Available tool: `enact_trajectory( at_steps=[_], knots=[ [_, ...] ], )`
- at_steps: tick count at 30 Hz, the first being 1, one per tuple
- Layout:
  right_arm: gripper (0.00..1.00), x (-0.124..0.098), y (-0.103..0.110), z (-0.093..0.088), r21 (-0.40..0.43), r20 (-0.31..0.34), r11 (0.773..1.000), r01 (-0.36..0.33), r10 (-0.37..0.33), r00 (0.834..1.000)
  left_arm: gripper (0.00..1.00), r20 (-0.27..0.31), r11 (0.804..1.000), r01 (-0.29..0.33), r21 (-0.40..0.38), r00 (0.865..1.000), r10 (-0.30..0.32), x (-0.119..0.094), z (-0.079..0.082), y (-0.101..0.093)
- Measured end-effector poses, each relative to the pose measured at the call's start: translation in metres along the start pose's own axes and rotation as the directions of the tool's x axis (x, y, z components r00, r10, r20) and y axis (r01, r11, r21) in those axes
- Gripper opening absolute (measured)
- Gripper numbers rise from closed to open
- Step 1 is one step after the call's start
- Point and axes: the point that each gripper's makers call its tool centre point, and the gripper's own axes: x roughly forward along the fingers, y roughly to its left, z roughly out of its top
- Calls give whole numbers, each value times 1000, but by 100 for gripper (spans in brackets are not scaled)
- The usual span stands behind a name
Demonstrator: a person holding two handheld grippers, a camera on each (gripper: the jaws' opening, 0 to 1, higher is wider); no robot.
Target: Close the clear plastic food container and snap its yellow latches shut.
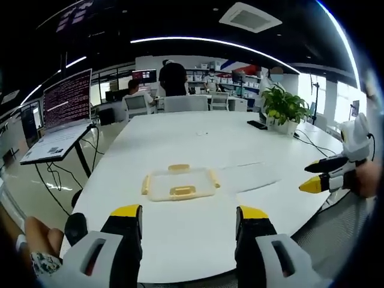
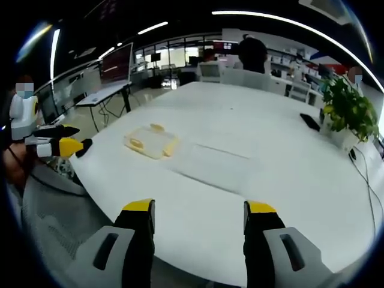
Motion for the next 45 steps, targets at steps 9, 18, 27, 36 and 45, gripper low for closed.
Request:
enact_trajectory(
  at_steps=[9, 18, 27, 36, 45],
  knots=[
    [56, 5, -1, 3, 25, -5, 1000, -3, 3, 1000, 60, -4, 996, 40, 73, 999, -40, 4, 8, -5],
    [56, 13, 8, 16, -1, 1, 999, -36, 36, 999, 58, -11, 998, 45, 52, 999, -45, 16, 11, 10],
    [56, 28, 8, 33, -22, -1, 998, -54, 54, 999, 59, -29, 998, 32, 50, 999, -31, 27, 8, 27],
    [56, 47, 10, 53, -45, 4, 996, -78, 78, 997, 59, -34, 996, 38, 76, 999, -36, 41, 12, 33],
    [56, 67, 18, 66, -69, -1, 991, -117, 117, 993, 59, -40, 995, 41, 90, 998, -38, 61, 19, 44]
  ],
)
